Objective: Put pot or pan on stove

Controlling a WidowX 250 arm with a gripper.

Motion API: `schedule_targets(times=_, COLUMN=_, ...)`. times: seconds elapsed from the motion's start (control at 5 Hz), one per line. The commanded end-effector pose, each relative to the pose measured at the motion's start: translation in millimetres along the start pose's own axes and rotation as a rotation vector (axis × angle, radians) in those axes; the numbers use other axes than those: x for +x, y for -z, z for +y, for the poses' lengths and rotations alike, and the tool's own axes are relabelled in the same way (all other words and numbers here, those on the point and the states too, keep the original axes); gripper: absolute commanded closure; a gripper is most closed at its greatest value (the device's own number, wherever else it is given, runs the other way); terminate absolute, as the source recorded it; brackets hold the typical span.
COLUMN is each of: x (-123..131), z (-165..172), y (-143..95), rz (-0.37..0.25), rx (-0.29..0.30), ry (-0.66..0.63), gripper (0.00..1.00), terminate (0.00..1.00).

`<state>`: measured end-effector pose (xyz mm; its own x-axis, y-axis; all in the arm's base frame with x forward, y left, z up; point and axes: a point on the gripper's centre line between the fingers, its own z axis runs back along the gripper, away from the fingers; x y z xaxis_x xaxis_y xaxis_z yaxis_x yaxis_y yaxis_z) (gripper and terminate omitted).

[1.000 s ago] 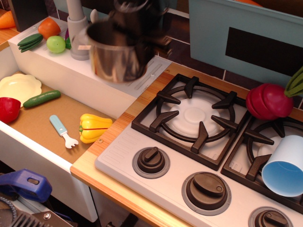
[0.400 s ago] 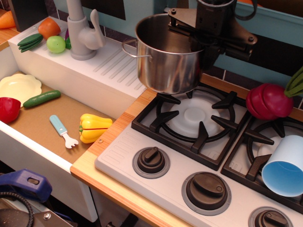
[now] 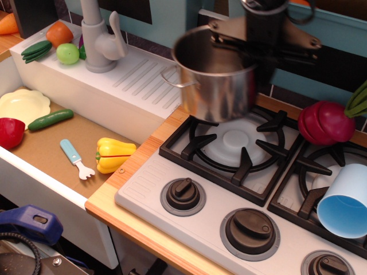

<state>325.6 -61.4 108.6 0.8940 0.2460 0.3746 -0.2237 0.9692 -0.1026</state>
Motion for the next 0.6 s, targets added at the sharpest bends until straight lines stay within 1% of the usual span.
schedule_targets(times=0.0, x=1.7, z=-9.5, y=-0.7, rz=-0.025, rx=-0.091, ry=-0.09, gripper=0.0, terminate=0.0)
schedule_targets(times=0.2, x=1.7, z=-9.5, y=-0.7, rz=-0.025, rx=-0.091, ry=-0.09, gripper=0.0, terminate=0.0)
schedule_targets(times=0.4, x=1.7, z=-9.5, y=-0.7, rz=-0.025, rx=-0.091, ry=-0.09, gripper=0.0, terminate=1.0)
